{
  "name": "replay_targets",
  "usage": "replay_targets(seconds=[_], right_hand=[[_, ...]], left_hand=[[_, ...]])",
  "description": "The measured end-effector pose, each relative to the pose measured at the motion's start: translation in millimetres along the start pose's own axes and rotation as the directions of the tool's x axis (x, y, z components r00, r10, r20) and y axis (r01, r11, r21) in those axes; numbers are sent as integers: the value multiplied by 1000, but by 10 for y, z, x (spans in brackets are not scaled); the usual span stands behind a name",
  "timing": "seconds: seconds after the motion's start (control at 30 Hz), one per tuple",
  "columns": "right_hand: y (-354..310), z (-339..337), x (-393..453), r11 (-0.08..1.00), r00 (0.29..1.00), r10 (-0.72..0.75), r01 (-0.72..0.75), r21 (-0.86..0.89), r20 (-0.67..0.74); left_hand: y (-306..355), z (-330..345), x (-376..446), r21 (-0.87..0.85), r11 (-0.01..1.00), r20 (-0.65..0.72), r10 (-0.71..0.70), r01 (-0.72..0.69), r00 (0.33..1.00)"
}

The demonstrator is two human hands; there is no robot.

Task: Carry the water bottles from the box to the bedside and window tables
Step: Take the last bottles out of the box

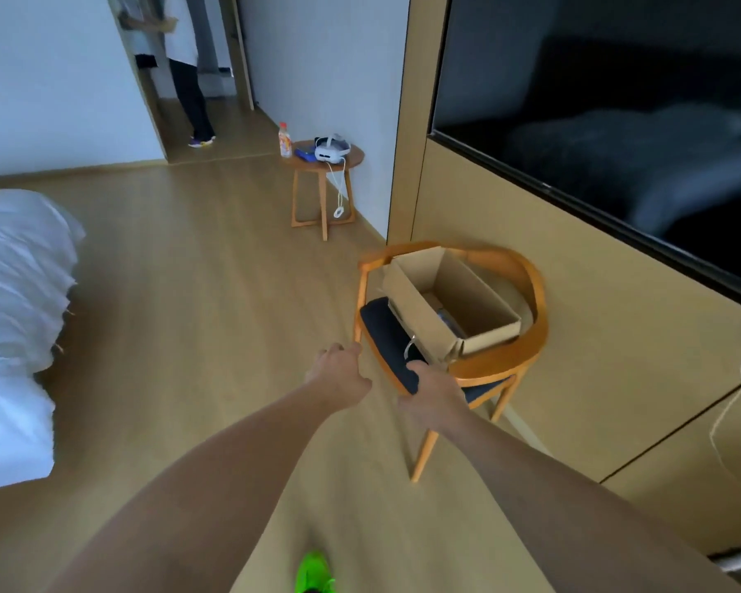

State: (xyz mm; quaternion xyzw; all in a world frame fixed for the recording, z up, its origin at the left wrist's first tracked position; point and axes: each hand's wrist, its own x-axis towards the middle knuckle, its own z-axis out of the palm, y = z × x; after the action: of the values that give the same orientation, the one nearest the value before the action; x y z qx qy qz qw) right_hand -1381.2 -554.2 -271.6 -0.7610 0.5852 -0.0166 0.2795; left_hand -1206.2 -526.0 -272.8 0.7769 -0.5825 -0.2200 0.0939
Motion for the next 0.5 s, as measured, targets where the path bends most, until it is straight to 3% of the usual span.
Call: replay_targets(seconds=[0.23, 0.37, 0.5], right_hand=[[-147, -376, 1183, 979, 981, 194, -192, 67, -16], [-35, -459, 1781, 953, 955, 295, -293, 73, -29], [288, -573, 2494, 908, 922, 384, -369, 197, -45]], left_hand=[[121, -511, 1579, 31, 986, 83, 158, -161, 984], [242, -469, 2300, 53, 976, 158, 202, -212, 967], [398, -376, 3118, 92, 963, 210, 230, -254, 950]])
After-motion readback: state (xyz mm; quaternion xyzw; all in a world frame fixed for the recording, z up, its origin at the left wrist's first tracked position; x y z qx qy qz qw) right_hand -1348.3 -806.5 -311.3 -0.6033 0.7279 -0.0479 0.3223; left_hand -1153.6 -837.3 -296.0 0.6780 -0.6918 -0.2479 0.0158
